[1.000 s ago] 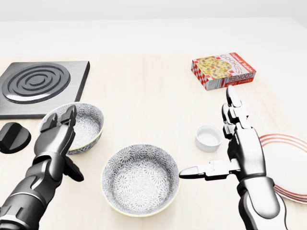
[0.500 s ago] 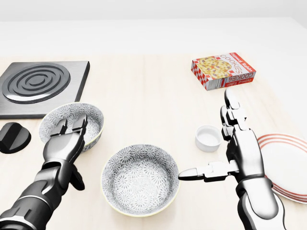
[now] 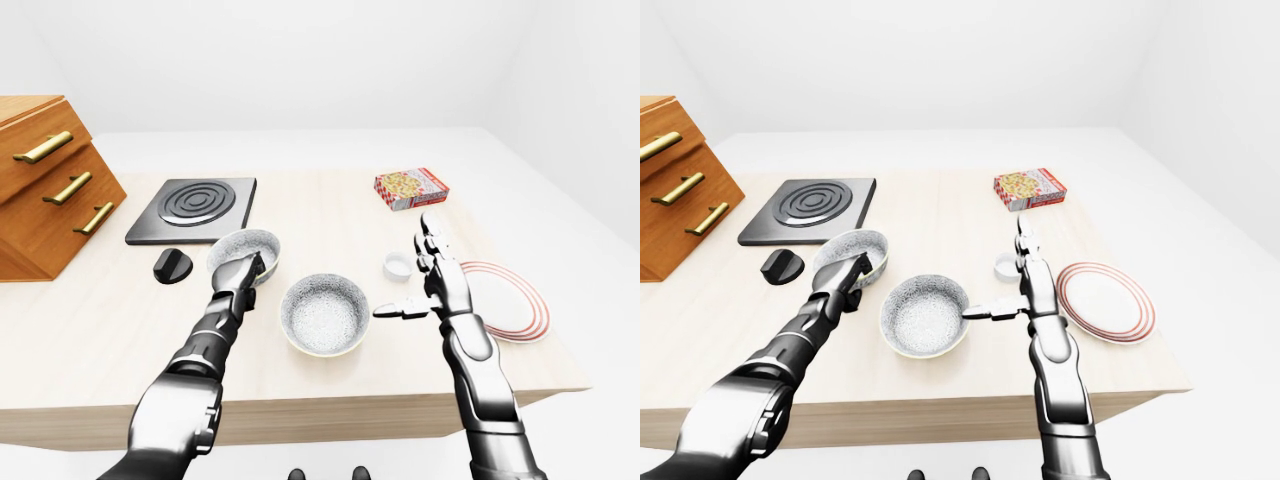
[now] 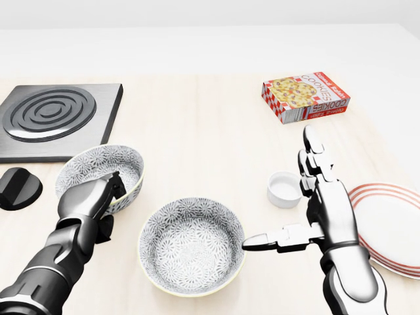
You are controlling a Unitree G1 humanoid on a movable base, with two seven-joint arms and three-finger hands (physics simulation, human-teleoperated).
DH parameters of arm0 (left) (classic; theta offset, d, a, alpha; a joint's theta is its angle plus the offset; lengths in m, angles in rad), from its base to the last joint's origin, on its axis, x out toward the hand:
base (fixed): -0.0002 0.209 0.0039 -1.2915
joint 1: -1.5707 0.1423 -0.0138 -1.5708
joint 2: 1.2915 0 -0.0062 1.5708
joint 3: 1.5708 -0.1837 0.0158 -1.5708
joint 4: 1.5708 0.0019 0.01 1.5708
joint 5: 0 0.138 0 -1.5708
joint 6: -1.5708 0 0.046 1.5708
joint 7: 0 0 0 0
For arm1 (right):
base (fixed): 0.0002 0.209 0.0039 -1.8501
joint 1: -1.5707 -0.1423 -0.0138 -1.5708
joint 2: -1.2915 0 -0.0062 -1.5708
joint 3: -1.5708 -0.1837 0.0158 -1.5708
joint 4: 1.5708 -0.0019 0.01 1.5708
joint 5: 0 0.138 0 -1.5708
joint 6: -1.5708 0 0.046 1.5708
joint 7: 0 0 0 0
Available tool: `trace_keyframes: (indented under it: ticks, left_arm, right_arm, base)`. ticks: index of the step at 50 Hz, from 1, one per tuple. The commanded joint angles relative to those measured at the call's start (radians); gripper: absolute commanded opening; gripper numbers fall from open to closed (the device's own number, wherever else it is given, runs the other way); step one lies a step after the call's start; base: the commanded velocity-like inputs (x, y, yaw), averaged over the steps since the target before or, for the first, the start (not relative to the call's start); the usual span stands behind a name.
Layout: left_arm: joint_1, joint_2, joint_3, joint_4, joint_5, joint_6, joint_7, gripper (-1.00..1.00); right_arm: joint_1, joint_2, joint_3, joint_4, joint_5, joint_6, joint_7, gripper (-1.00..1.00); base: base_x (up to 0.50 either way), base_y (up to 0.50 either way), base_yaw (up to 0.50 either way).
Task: Pick the akita bowl from table center and place it on the plate.
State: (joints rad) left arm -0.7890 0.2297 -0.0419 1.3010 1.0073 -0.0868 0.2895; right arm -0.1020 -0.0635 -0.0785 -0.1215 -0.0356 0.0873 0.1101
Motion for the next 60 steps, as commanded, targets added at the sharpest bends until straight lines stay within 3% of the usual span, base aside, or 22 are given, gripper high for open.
trace_keyframes:
  ticks: [1,11,15,23,31,40,44,53,60]
  left_arm:
    - [0.016,-0.02,-0.014,0.014,-0.054,0.0,-0.02,-1.0]
    - [-0.004,-0.003,-0.028,-0.072,-0.041,0.0,-0.021,-1.0]
    - [-0.018,0.031,-0.025,-0.042,-0.025,0.0,0.019,-1.0]
    - [-0.025,0.077,0.014,-0.235,-0.052,0.0,-0.14,-1.0]
    - [0.055,0.072,0.056,-0.551,-0.095,0.0,-0.344,-1.0]
    - [0.194,0.033,0.072,-0.885,-0.105,0.0,-0.533,-1.0]
    - [0.217,0.021,0.076,-0.971,-0.108,0.0,-0.588,-1.0]
    - [0.329,-0.044,0.06,-1.292,-0.103,0.0,-0.759,-1.0]
    - [0.372,-0.086,0.033,-1.435,-0.082,0.0,-0.845,-1.0]
  right_arm:
    - [0.004,0.003,0.005,0.003,0.002,0.0,0.006,1.0]
    - [0.008,0.003,0.003,0.002,0.005,0.0,0.005,1.0]
    - [0.011,0.003,0.002,0.002,0.007,0.0,0.006,1.0]
    - [0.008,0.002,0.001,0.0,0.008,0.0,0.007,1.0]
    - [-0.003,-0.001,0.001,-0.011,0.006,0.0,0.01,1.0]
    - [-0.027,-0.023,0.009,-0.029,-0.057,0.0,0.016,1.0]
    - [-0.061,-0.038,0.007,-0.055,-0.104,0.0,0.042,1.0]
    - [-0.249,-0.083,0.02,-0.051,-0.269,0.0,0.138,1.0]
    - [-0.328,-0.101,0.034,0.011,-0.347,0.0,0.198,1.0]
  base:
    - [0.0,0.0,0.0]
    - [0.0,0.0,0.0]
    - [0.0,0.0,0.0]
    - [0.0,0.0,0.0]
    - [0.0,0.0,0.0]
    - [0.0,0.0,0.0]
    - [0.0,0.0,0.0]
    - [0.0,0.0,0.0]
    - [0.0,0.0,0.0]
